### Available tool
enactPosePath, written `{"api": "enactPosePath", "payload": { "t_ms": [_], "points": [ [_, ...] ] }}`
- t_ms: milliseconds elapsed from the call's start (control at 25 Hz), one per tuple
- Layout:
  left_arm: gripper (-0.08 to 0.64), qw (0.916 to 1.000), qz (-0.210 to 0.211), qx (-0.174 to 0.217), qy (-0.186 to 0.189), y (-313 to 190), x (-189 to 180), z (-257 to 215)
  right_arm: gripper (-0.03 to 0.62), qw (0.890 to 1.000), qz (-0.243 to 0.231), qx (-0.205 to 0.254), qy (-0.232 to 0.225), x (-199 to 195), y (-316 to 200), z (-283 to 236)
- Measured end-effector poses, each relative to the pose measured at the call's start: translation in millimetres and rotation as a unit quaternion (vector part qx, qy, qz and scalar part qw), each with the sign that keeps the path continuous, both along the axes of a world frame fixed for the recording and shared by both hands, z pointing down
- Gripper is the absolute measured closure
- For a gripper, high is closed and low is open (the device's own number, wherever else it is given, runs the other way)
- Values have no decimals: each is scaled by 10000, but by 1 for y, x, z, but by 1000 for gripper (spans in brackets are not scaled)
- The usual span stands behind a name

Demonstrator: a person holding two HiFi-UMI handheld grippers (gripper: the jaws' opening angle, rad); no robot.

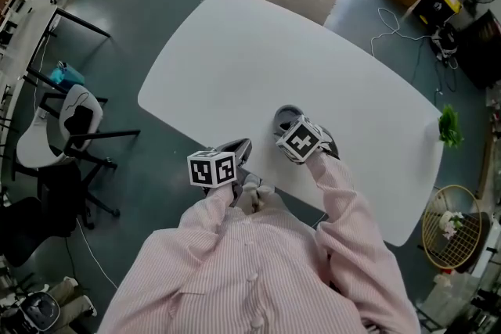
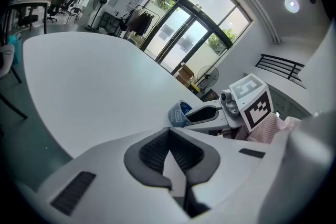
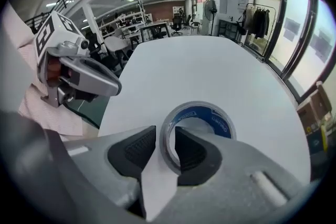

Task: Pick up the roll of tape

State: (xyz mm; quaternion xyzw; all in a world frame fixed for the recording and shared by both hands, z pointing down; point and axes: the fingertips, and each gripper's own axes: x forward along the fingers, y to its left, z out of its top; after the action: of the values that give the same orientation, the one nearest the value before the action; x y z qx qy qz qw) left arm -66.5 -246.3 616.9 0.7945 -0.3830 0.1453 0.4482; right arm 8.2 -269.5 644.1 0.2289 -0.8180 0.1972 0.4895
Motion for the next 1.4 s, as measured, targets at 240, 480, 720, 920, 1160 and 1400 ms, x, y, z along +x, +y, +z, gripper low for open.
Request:
{"api": "enactPosePath", "payload": {
  "t_ms": [240,480,720,920,1160,1400],
  "points": [
    [560,10000,-78,6,35,-8,-5,-2,517,9991,-327,-48,280,-1,-1,4],
    [560,10000,-22,59,13,-12,1,-5,531,9987,-436,-90,241,-4,0,3],
    [560,9983,264,489,-164,-27,18,-26,538,9999,55,-91,-59,5,-10,-5],
    [560,9967,312,707,-237,-39,22,-37,541,9908,694,-188,-1150,2,-19,-28],
    [560,9919,338,1147,-423,-58,20,-59,541,9648,1338,128,-2258,6,-34,-64],
    [560,9812,394,1803,-566,-76,26,-89,541,9213,1860,561,-3370,19,-49,-107]
  ]
}}
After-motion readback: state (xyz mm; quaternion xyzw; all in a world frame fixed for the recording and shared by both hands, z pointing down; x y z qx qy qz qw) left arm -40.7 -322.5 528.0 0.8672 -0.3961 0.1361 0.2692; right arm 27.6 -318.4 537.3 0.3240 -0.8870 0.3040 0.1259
